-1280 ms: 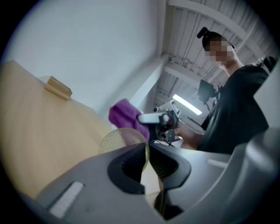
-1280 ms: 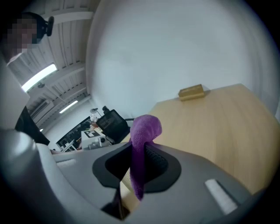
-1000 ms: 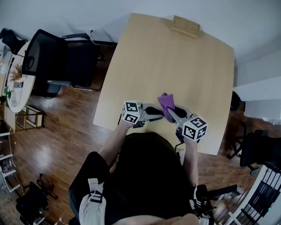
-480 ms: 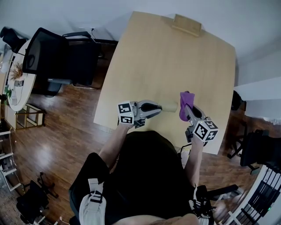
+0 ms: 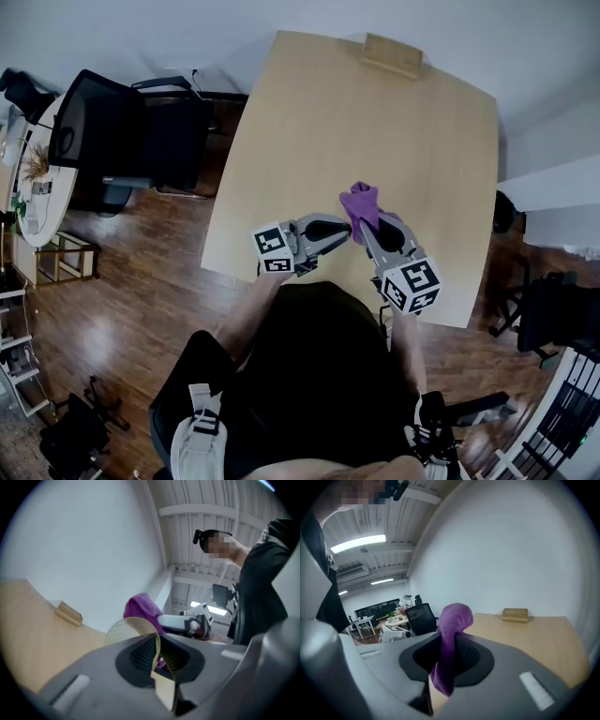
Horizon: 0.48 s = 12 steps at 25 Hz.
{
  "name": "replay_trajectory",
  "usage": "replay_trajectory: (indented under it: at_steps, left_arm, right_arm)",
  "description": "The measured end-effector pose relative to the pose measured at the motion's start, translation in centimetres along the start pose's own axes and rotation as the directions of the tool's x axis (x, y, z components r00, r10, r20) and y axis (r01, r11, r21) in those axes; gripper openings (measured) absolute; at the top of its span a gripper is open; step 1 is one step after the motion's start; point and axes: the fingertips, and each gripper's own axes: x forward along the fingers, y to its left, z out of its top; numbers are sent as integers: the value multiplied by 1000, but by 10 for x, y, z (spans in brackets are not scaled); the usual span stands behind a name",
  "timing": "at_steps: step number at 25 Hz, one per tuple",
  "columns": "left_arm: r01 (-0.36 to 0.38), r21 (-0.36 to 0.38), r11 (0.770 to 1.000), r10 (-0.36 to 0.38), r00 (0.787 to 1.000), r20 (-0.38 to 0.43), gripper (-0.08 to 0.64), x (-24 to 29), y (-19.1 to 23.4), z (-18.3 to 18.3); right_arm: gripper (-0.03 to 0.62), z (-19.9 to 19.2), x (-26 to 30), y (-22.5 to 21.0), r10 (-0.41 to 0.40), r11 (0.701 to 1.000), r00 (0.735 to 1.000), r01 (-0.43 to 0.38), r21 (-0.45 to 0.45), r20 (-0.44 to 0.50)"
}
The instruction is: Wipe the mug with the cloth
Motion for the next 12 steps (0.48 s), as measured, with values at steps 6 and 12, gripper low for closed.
replay_trajectory:
  at_steps: [6, 12]
  left_arm:
    - [56, 27, 998, -58, 996, 74, 43, -18, -9, 8]
    - [39, 143, 989, -39, 999, -5, 44, -15, -7, 3]
  right_arm:
    - [64, -45, -37, -90, -223, 961, 970, 235, 145, -95]
    - [64, 23, -43, -47, -103, 985, 994, 96, 140, 41]
